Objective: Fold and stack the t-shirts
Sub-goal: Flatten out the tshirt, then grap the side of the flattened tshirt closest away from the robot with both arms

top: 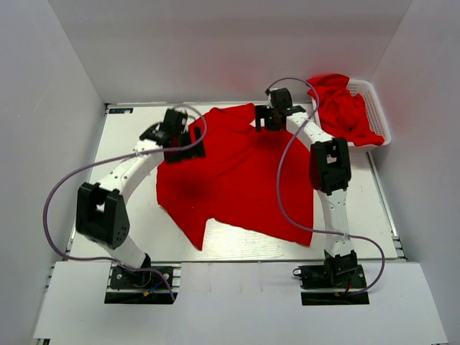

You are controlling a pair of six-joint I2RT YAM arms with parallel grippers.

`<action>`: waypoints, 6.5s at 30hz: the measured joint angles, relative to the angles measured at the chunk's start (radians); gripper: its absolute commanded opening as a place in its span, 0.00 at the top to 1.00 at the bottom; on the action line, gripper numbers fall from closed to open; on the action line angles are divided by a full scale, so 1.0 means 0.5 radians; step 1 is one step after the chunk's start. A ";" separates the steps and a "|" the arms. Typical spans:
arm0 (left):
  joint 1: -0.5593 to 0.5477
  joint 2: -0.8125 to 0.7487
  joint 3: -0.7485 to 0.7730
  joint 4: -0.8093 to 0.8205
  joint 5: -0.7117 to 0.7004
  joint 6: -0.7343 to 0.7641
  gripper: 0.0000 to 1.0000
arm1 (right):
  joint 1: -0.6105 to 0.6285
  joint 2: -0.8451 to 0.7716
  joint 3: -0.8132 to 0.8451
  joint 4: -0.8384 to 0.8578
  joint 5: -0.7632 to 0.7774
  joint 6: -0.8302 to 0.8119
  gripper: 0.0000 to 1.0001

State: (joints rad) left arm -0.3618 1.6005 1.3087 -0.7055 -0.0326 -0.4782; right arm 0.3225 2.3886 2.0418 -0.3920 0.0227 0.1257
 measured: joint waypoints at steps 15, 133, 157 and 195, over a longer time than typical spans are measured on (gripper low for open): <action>0.028 1.617 1.551 0.063 -0.346 0.424 0.00 | -0.003 -1.228 -1.498 -0.237 0.407 0.629 0.10; -1.140 -0.069 -0.794 -0.204 -0.535 -0.872 0.54 | -0.003 -2.181 -2.480 -0.248 0.587 0.800 0.10; -1.138 0.065 -0.729 -0.272 -0.536 -0.823 1.00 | -0.005 -2.333 -2.530 -0.306 0.598 0.819 0.10; -1.139 0.064 -0.684 -0.375 -0.536 -0.826 1.00 | -0.004 -1.959 -2.737 0.214 0.568 1.001 0.18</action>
State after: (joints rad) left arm -0.9314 1.6325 0.9665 -0.8932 -0.3004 -0.8909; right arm 0.3206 1.4090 0.6735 -0.2852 0.3065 0.6262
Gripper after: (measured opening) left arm 0.022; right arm 0.837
